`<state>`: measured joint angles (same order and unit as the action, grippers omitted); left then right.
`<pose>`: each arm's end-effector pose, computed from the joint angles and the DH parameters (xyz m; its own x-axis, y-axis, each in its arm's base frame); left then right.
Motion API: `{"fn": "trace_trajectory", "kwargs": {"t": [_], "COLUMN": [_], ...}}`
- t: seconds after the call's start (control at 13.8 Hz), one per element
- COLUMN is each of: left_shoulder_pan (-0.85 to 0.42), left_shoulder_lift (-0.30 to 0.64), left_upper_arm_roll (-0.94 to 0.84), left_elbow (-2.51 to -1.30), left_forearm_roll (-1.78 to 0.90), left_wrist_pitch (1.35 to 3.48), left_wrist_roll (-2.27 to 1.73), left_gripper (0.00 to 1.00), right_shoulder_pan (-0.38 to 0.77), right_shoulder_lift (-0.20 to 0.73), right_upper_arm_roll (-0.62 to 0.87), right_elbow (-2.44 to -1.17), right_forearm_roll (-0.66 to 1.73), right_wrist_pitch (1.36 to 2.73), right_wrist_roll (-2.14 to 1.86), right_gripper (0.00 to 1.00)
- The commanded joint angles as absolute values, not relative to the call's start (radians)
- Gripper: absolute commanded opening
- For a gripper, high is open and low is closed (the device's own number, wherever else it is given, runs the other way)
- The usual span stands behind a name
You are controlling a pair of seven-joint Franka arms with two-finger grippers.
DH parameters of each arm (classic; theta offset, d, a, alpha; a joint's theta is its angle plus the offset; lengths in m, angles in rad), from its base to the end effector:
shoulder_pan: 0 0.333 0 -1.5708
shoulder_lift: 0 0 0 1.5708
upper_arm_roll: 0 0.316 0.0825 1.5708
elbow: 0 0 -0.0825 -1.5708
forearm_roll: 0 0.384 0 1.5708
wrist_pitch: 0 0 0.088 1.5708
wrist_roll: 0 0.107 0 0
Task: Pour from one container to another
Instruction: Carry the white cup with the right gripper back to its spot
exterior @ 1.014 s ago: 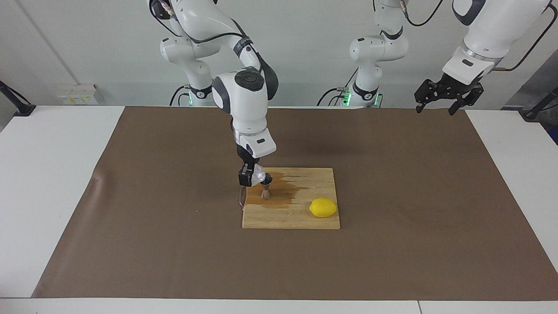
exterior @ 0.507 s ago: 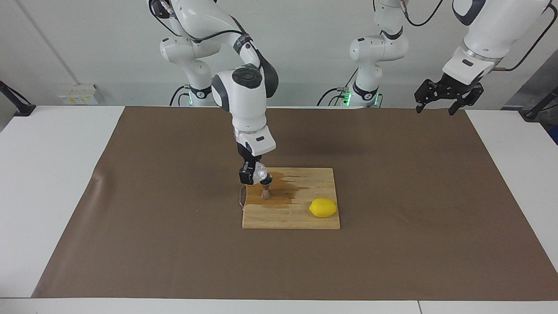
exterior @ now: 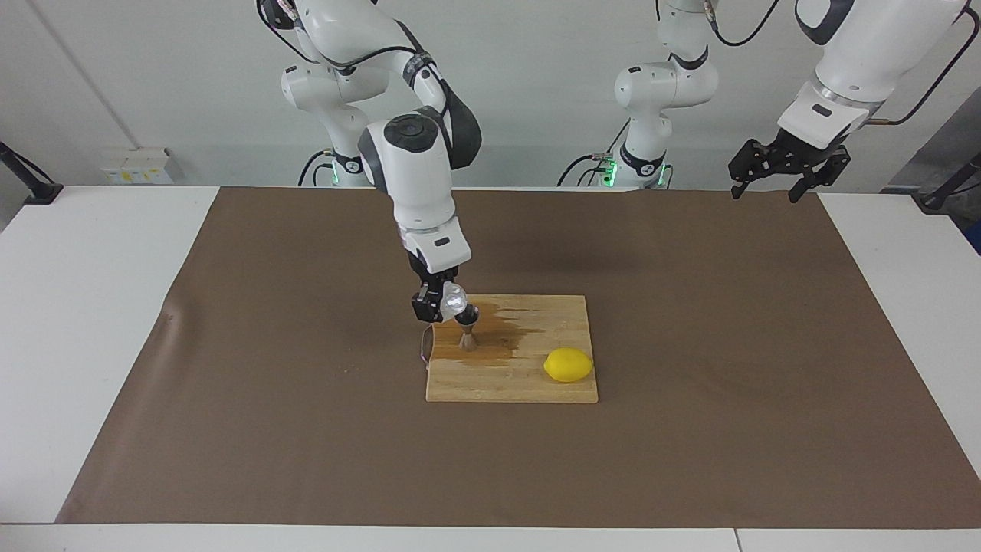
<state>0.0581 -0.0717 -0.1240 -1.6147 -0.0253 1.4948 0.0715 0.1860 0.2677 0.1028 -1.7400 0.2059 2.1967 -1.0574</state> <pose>0.5226 -0.0399 0.6358 0.9893 -0.1380 -0.0474 -0.1372 -0.9903 0.0199 0.6251 0.1877 0.4413 0.3111 0.9111 0.2703 0.9408 -0.3355 0.0481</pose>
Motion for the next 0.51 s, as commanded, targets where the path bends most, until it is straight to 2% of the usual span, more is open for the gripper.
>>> {"fn": "trace_trajectory", "kwargs": {"t": [0.0,0.43], "left_shoulder_pan": [0.055,0.055], "left_shoulder_lift": [-0.100,-0.100], "left_upper_arm_roll": [-0.118,-0.118], "left_elbow": [-1.641,-1.641], "left_forearm_roll": [-0.028,-0.028], "left_wrist_pitch": [1.489,1.489], "left_wrist_roll": [0.064,0.064], "left_gripper": [1.00,1.00], "right_shoulder_pan": [0.109,-0.064], "right_shoulder_lift": [0.235,0.225], "right_upper_arm_roll": [0.114,0.112], "right_elbow": [-1.802,-1.880], "right_forearm_roll": [0.334,0.566], "right_wrist_pitch": [2.226,2.229], "right_wrist_roll": [-1.196,-1.509], "right_gripper": [0.34,0.33]}}
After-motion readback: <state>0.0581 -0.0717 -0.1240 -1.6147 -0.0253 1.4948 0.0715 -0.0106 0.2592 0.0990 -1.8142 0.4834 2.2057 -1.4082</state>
